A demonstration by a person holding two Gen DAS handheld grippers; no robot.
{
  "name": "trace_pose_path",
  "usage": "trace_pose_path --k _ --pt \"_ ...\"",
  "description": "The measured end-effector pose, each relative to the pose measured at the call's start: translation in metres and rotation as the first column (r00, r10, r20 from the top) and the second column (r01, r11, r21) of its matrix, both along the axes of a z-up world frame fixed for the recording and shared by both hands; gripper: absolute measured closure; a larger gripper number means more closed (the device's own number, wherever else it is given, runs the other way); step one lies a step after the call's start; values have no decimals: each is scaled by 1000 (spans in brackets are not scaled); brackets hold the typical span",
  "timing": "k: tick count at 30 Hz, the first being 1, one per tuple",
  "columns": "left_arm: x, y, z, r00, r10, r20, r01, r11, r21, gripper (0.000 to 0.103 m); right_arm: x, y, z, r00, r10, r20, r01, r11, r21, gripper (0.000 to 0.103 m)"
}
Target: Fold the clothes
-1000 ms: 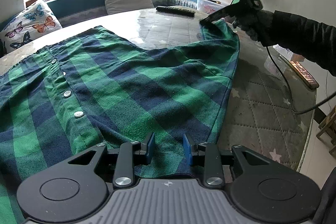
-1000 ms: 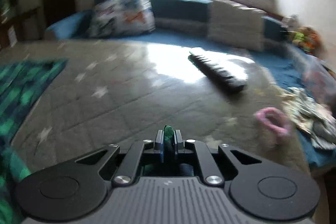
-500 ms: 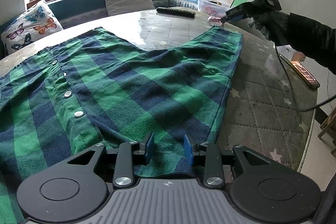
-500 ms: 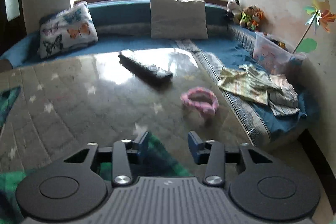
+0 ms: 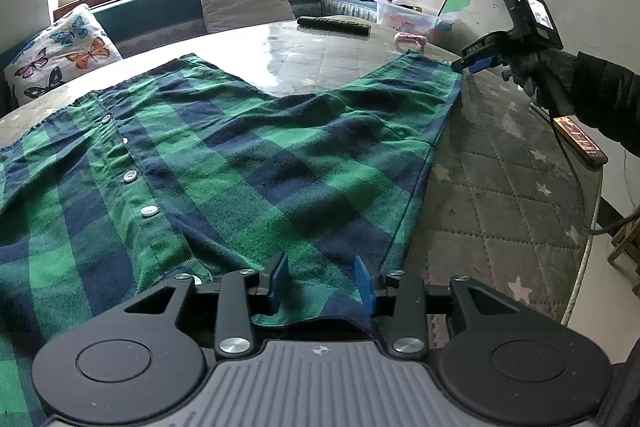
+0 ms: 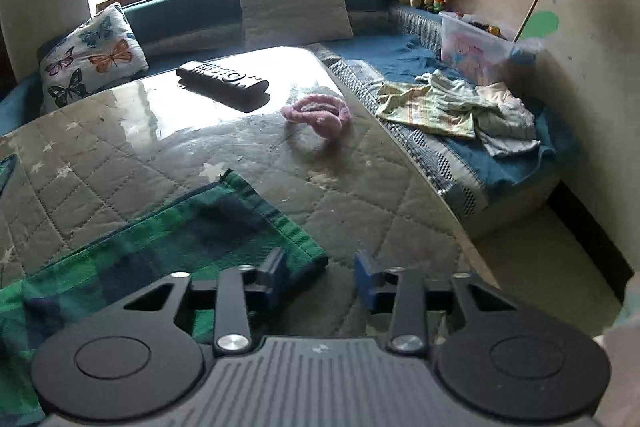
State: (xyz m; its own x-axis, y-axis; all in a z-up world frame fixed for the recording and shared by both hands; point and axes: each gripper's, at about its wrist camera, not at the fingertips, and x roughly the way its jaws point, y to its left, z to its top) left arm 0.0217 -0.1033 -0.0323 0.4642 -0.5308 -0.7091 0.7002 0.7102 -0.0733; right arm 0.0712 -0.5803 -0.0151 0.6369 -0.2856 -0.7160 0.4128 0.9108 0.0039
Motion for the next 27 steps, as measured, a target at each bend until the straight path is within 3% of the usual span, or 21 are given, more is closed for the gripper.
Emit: trace_pose_path --k 3,7,18,27 --pt "-2 -1 2 1000 4 0 -4 1000 0 63 0 5 -2 1000 11 11 -11 1000 14 68" --pt "-7 -3 14 1000 -1 27 1 1000 -13 62 0 10 -2 1000 5 22 -5 1000 4 91" --pt "10 -32 22 999 16 32 -16 1000 4 62 -9 13 0 998 -19 55 19 1000 10 93" --pt "24 -60 14 1000 0 15 0 1000 6 62 -27 38 73 964 80 253 -91 995 31 94"
